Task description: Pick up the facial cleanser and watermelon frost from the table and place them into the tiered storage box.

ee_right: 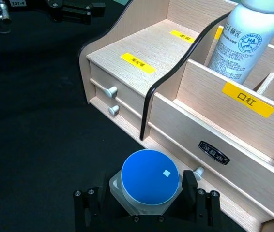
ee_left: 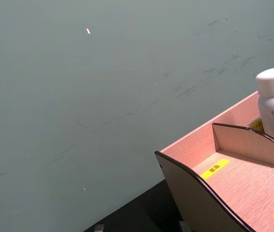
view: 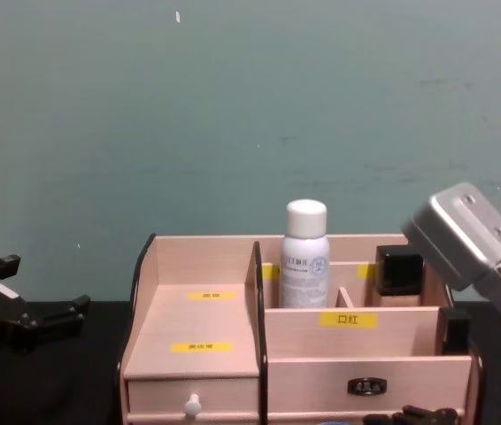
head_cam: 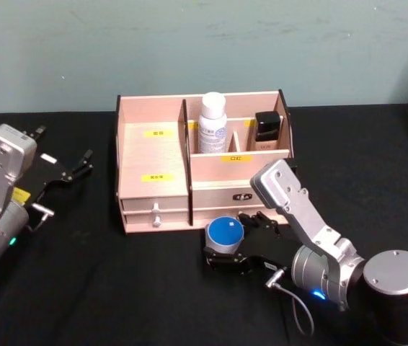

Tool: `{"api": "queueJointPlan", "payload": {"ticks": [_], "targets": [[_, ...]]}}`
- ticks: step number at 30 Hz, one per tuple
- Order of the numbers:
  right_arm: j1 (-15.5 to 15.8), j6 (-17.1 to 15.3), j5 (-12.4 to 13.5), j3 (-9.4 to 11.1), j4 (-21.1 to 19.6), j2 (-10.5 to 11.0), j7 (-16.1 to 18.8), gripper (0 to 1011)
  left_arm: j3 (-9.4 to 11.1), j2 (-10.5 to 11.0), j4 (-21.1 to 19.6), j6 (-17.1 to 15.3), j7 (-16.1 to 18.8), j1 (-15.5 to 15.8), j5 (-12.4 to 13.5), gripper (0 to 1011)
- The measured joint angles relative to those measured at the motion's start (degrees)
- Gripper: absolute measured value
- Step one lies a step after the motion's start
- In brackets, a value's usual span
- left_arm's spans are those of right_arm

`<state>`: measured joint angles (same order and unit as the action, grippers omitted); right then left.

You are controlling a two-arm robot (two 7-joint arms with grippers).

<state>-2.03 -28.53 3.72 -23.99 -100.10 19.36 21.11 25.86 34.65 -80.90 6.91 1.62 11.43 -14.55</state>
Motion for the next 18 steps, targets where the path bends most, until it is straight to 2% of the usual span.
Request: {"api": "queueJointPlan", "payload": {"ticks": [18], "targets": [[-0.5,0.1,-0.5,-0.4,0.7,-0.5,0.2,1002,0.0,0.0,0.0,0.0,0.0,0.0,0.0,1001]]}}
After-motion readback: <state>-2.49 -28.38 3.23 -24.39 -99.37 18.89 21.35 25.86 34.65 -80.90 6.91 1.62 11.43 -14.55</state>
